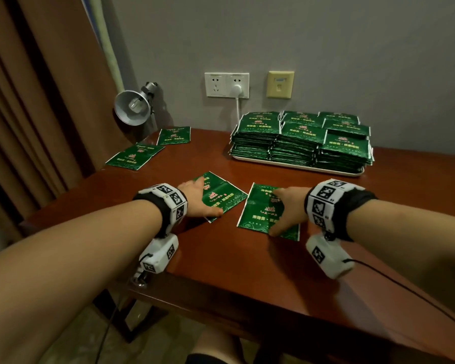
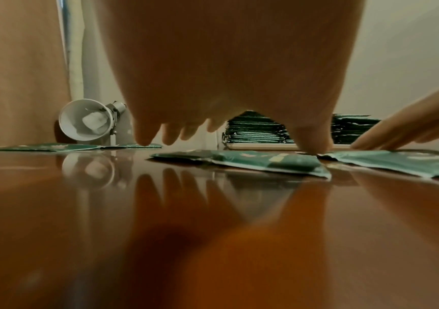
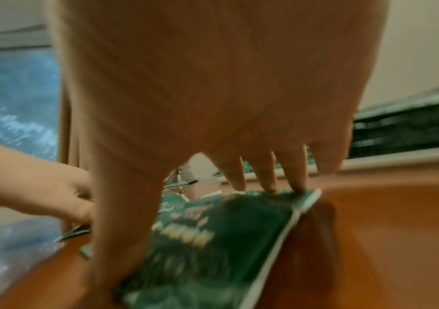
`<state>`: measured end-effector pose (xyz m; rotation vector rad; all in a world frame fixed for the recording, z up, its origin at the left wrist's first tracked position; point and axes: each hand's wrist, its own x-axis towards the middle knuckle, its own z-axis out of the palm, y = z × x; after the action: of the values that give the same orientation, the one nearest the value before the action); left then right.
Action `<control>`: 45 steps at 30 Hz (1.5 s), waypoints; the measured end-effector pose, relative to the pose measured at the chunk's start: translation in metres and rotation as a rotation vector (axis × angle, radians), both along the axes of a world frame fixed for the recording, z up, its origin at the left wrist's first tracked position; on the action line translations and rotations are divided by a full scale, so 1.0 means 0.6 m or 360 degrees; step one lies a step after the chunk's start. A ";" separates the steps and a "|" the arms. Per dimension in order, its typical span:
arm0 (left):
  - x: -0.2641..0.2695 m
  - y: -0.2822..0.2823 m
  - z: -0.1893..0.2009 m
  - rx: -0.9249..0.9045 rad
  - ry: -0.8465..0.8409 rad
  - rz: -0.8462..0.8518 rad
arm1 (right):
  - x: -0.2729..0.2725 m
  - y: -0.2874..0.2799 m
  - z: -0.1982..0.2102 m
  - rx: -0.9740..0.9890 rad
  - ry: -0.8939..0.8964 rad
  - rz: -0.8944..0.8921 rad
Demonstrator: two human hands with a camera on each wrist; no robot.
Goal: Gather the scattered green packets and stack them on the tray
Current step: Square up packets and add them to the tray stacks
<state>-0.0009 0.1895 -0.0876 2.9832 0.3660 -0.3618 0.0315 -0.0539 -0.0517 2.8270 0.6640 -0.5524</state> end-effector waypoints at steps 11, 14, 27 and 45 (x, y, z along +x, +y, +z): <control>0.004 0.016 0.009 -0.0003 -0.0188 -0.0066 | 0.023 0.001 0.004 0.0263 -0.0233 -0.0061; 0.003 0.019 0.015 -0.0116 -0.0321 0.0016 | 0.027 -0.008 0.010 0.0431 -0.0303 -0.0058; 0.000 0.013 0.078 -0.1052 -0.0844 0.0200 | 0.041 -0.051 0.065 0.0355 -0.0094 -0.0121; -0.004 -0.059 0.025 0.0044 0.0065 -0.0451 | 0.006 -0.021 -0.005 -0.0009 -0.0165 -0.0045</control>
<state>-0.0034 0.1538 -0.0725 3.0616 -0.0512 -0.4476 0.0351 -0.0667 -0.0549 2.8411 0.6034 -0.4083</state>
